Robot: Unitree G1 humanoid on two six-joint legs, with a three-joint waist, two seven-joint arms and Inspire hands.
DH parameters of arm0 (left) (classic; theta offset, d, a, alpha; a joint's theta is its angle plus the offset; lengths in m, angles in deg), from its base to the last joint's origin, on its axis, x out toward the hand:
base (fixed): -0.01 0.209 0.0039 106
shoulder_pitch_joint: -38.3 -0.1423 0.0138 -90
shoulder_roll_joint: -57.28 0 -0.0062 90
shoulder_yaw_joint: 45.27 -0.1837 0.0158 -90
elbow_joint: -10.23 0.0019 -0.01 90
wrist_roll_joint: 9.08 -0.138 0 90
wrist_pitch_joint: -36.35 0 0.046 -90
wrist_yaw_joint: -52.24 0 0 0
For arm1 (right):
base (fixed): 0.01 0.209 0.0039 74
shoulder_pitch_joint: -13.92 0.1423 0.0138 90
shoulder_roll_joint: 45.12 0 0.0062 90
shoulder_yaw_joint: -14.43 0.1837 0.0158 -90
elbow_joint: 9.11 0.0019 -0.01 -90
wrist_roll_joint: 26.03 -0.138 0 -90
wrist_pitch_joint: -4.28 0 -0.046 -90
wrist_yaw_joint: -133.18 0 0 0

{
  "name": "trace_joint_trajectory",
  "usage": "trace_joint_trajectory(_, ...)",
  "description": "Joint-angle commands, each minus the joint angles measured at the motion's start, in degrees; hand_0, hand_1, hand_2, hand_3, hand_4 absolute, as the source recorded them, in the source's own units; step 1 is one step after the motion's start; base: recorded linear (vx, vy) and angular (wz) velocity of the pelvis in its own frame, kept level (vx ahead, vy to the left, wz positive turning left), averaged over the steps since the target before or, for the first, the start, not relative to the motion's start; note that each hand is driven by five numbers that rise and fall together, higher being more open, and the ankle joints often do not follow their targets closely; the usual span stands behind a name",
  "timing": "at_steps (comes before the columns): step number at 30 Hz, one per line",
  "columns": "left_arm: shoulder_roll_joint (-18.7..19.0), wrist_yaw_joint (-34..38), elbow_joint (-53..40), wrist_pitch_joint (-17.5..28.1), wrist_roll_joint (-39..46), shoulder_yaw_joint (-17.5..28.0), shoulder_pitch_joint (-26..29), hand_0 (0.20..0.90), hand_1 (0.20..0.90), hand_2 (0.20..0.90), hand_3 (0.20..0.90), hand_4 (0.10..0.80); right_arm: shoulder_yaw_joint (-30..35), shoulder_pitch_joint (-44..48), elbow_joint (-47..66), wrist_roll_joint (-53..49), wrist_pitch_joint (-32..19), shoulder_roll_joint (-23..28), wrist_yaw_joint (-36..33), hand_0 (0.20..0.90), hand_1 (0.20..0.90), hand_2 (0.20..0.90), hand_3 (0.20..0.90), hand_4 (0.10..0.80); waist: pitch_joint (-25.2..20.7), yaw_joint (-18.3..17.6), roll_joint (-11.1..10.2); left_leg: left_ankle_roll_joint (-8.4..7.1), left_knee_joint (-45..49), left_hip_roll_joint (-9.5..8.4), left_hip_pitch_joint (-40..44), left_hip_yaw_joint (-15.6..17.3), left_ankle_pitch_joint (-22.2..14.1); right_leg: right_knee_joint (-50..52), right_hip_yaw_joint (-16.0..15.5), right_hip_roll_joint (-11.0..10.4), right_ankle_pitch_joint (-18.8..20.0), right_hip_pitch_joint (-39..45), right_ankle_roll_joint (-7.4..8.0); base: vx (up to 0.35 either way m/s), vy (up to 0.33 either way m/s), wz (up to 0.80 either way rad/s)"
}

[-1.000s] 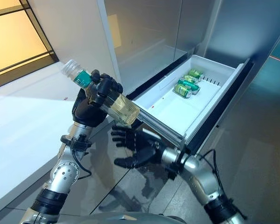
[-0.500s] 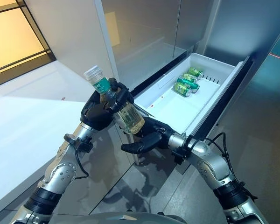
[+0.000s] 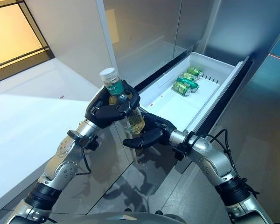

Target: Put drinks into fridge and close the fridge

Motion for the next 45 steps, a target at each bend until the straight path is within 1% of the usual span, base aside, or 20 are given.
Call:
trace_joint_trajectory(1, -1.6, -2.5, -3.6, 9.1, -2.0, -1.0, 12.4, 0.300, 0.300, 0.300, 0.200, 0.100, 4.2, 8.2, 6.0, -4.1, -5.7, -2.9, -0.8, 0.900, 0.900, 0.900, 0.900, 0.800, -4.6, -0.6, -0.6, 1.64, 0.1, -1.27, 0.7, 0.4, -5.4, 3.3, 1.2, -0.6, -0.4, -2.4, 4.24, 0.000, 0.000, 0.00)
trace_joint_trajectory(6, -1.4, -1.6, -3.4, 8.6, -2.3, -1.6, 13.0, 0.300, 0.300, 0.300, 0.200, 0.100, 3.7, 8.5, 6.0, -5.7, -4.0, -2.7, -0.8, 0.900, 0.900, 0.900, 0.900, 0.800, -4.6, -0.7, -0.8, 1.66, 0.1, -1.27, 0.7, 0.5, -5.4, 3.2, 1.1, -0.5, -0.5, -2.4, 4.21, 0.000, -0.001, -0.01)
trace_joint_trajectory(9, -1.8, -2.4, -3.1, 6.2, 0.8, -2.1, 12.8, 0.300, 0.300, 0.300, 0.200, 0.100, 3.2, 8.4, 5.6, -6.3, -3.4, -2.8, -1.0, 0.900, 0.900, 0.900, 0.900, 0.800, -4.5, -0.7, -0.8, 1.65, 0.1, -1.24, 0.8, 0.5, -5.4, 3.2, 1.3, -0.4, -0.5, -2.4, 4.18, 0.004, -0.011, -0.08)
trace_joint_trajectory(13, -2.5, -2.9, -2.6, 6.8, 0.1, -3.5, 12.5, 0.300, 0.300, 0.300, 0.200, 0.100, 2.4, 8.6, 5.4, -6.9, -2.5, -3.0, -2.2, 0.900, 0.900, 0.900, 0.900, 0.800, -4.3, -0.8, -0.8, 1.61, 0.1, -1.19, 0.8, 0.5, -5.3, 3.3, 1.5, -0.3, -0.5, -2.4, 4.09, 0.004, -0.004, -0.04)
trace_joint_trajectory(18, -2.6, -3.5, -2.4, 8.1, -0.5, -4.7, 12.6, 0.300, 0.300, 0.300, 0.200, 0.100, 1.5, 8.9, 4.8, -7.4, -1.0, -2.6, -1.6, 0.900, 0.900, 0.900, 0.900, 0.800, -4.2, -0.9, -0.8, 1.55, 0.1, -1.11, 0.7, 0.4, -5.2, 3.3, 1.4, -0.1, -0.5, -2.4, 3.97, 0.000, 0.000, 0.00)
trace_joint_trajectory(19, -2.6, -3.9, -2.3, 8.8, 0.1, -5.0, 12.8, 0.300, 0.300, 0.300, 0.200, 0.100, 1.1, 8.9, 4.6, -7.6, -0.5, -2.6, -1.4, 0.780, 0.780, 0.780, 0.760, 0.660, -4.3, -0.9, -0.9, 1.49, 0.1, -1.06, 0.6, 0.4, -5.2, 3.2, 1.3, -0.1, -0.5, -2.4, 3.98, 0.000, 0.000, 0.00)
trace_joint_trajectory(20, -2.6, -4.1, -2.3, 9.0, 0.5, -5.1, 12.8, 0.300, 0.300, 0.300, 0.200, 0.100, 1.0, 8.9, 4.6, -7.8, -0.4, -2.6, -1.5, 0.516, 0.516, 0.516, 0.453, 0.353, -4.3, -0.9, -0.9, 1.46, 0.1, -1.04, 0.6, 0.4, -5.2, 3.2, 1.3, 0.0, -0.5, -2.4, 3.96, 0.000, 0.000, 0.00)
trace_joint_trajectory(21, -2.7, -4.8, -2.5, 9.7, 1.1, -5.2, 12.8, 0.300, 0.300, 0.300, 0.200, 0.100, 0.7, 8.8, 4.5, -8.5, -0.2, -2.6, -1.9, 0.300, 0.300, 0.300, 0.200, 0.100, -4.3, -0.9, -0.9, 1.41, 0.1, -1.02, 0.6, 0.4, -5.2, 3.1, 1.4, 0.0, -0.5, -2.3, 3.94, 0.000, 0.000, 0.00)
trace_joint_trajectory(23, -3.0, -5.5, -3.1, 10.3, 1.4, -5.5, 12.8, 0.300, 0.300, 0.300, 0.200, 0.100, 0.3, 8.4, 4.4, -9.4, -0.3, -3.0, -2.9, 0.300, 0.300, 0.300, 0.200, 0.100, -4.3, -0.9, -0.9, 1.36, 0.1, -0.95, 0.6, 0.3, -5.1, 3.0, 1.4, 0.1, -0.6, -2.3, 3.86, 0.000, 0.000, 0.00)
trace_joint_trajectory(28, -3.4, -7.1, -3.7, 10.8, -0.9, -7.0, 13.3, 0.300, 0.300, 0.300, 0.200, 0.100, 0.2, 8.0, 3.9, -10.6, -1.3, -4.5, -5.8, 0.300, 0.300, 0.300, 0.200, 0.100, -4.1, -1.0, -0.9, 1.36, 0.1, -0.89, 0.6, 0.4, -5.1, 3.0, 1.3, 0.2, -0.5, -2.2, 3.80, 0.000, 0.000, 0.00)
trace_joint_trajectory(33, -3.0, -10.7, -3.9, 11.5, -3.5, -8.2, 13.8, 0.300, 0.300, 0.300, 0.200, 0.100, 0.7, 8.5, 3.6, -8.2, -2.8, -4.2, -7.4, 0.300, 0.300, 0.300, 0.200, 0.100, -4.0, -1.2, -0.7, 1.37, 0.1, -0.86, 0.6, 0.7, -5.2, 3.0, 1.3, 0.2, -0.6, -2.3, 3.80, 0.000, 0.000, 0.00)
trace_joint_trajectory(34, -2.6, -11.5, -4.3, 11.3, -5.4, -8.6, 14.0, 0.300, 0.300, 0.300, 0.200, 0.100, 0.9, 8.6, 3.7, -6.0, -4.1, -3.9, -7.9, 0.300, 0.300, 0.300, 0.200, 0.100, -4.0, -1.3, -0.7, 1.41, 0.1, -0.86, 0.7, 0.7, -5.2, 3.0, 1.3, 0.2, -0.6, -2.3, 3.77, 0.000, 0.000, 0.00)
trace_joint_trajectory(36, -1.7, -12.0, -4.4, 10.6, -7.3, -9.2, 14.4, 0.300, 0.300, 0.300, 0.200, 0.100, 1.5, 9.2, 3.6, -4.9, -4.9, -3.2, -8.6, 0.300, 0.300, 0.300, 0.200, 0.100, -3.9, -1.3, -0.6, 1.43, 0.1, -0.83, 0.7, 0.9, -5.2, 3.1, 1.2, 0.2, -0.6, -2.3, 3.77, 0.000, 0.000, 0.00)
trace_joint_trajectory(39, -0.6, -12.2, -3.3, 9.0, -7.4, -9.8, 15.3, 0.300, 0.300, 0.300, 0.200, 0.100, 2.4, 10.9, 3.3, -3.7, -6.5, -1.9, -10.5, 0.300, 0.300, 0.300, 0.200, 0.100, -3.9, -1.4, -0.6, 1.60, 0.1, -0.96, 0.8, 1.0, -5.4, 3.1, 1.4, 0.3, -0.6, -2.3, 3.76, 0.000, 0.000, 0.00)
trace_joint_trajectory(40, -0.5, -12.3, -3.1, 8.9, -7.4, -9.8, 15.4, 0.399, 0.399, 0.399, 0.315, 0.215, 2.5, 11.3, 3.2, -3.4, -6.9, -1.7, -10.8, 0.300, 0.300, 0.300, 0.200, 0.100, -3.9, -1.5, -0.6, 1.61, 0.1, -0.97, 0.9, 1.0, -5.4, 3.1, 1.4, 0.3, -0.6, -2.3, 3.74, 0.000, 0.000, 0.00)
trace_joint_trajectory(41, -0.2, -11.7, -2.4, 8.7, -7.2, -9.8, 15.5, 0.900, 0.900, 0.900, 0.900, 0.800, 3.3, 12.3, 2.7, -2.2, -8.2, -0.9, -12.0, 0.300, 0.300, 0.300, 0.200, 0.100, -3.8, -1.5, -0.6, 1.62, 0.3, -0.98, 0.9, 1.1, -5.5, 3.1, 1.5, 0.3, -0.6, -2.2, 3.71, 0.000, 0.000, 0.00)
trace_joint_trajectory(44, -0.1, -10.1, -2.0, 9.3, -6.2, -9.3, 15.5, 0.900, 0.900, 0.900, 0.900, 0.800, 4.7, 14.0, 1.9, 0.1, -9.5, 0.3, -14.0, 0.300, 0.300, 0.300, 0.200, 0.100, -3.8, -1.4, -0.6, 1.57, 0.3, -0.98, 0.9, 1.1, -5.5, 3.1, 1.5, 0.3, -0.7, -2.1, 3.69, 0.000, 0.000, 0.00)
trace_joint_trajectory(45, -0.2, -9.0, -1.9, 10.3, -6.8, -8.6, 15.3, 0.900, 0.900, 0.900, 0.900, 0.800, 5.5, 14.6, 1.4, 0.4, -9.6, 0.9, -14.6, 0.300, 0.300, 0.300, 0.200, 0.100, -3.9, -1.3, -0.7, 1.54, 0.3, -0.96, 0.5, 1.2, -5.2, 3.3, 1.5, 0.3, -0.4, -2.5, 3.59, 0.000, 0.000, 0.00)
